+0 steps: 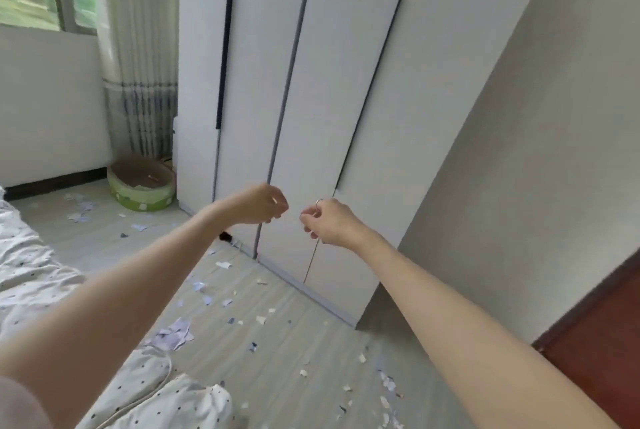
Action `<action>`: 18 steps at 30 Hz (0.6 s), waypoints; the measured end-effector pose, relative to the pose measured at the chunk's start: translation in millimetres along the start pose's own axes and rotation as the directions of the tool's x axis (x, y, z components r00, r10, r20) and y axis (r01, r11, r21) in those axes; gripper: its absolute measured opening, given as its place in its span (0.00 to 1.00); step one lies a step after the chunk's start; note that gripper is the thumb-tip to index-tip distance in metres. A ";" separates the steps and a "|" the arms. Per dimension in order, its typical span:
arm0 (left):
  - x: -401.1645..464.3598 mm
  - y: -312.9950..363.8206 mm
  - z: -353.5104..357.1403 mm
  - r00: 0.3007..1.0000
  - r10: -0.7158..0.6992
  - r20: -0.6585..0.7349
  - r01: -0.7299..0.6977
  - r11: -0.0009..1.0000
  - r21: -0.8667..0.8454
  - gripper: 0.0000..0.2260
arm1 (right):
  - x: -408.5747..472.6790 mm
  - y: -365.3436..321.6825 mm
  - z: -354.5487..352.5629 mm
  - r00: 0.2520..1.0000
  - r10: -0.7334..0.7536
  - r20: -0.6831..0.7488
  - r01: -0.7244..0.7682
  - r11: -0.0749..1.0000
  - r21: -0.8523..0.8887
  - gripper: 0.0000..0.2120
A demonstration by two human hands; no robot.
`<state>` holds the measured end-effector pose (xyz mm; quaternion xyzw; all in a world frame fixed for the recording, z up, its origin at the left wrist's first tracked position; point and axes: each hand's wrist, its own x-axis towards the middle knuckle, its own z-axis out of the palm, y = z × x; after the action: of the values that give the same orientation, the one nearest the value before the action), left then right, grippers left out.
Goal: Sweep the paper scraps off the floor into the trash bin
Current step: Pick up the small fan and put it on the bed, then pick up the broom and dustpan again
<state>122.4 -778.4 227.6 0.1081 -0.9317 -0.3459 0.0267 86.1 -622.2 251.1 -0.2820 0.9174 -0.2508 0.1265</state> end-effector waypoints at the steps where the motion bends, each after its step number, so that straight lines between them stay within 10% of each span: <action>1: 8.1 31.9 6.1 0.998 0.059 0.003 -0.059 0.998 0.021 0.12 | -10.0 15.0 -26.5 0.999 0.006 -0.051 -0.007 1.000 -0.014 0.14; 18: 64.8 504.9 131.0 0.685 0.712 0.151 -0.719 0.629 0.294 0.14 | -218.5 228.7 -357.3 0.627 0.259 -0.735 -0.471 0.877 -0.092 0.14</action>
<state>-49.5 -336.7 454.8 -0.2710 -0.9419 -0.1468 0.1336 25.6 -192.8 450.2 0.0144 0.9582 -0.1772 -0.2241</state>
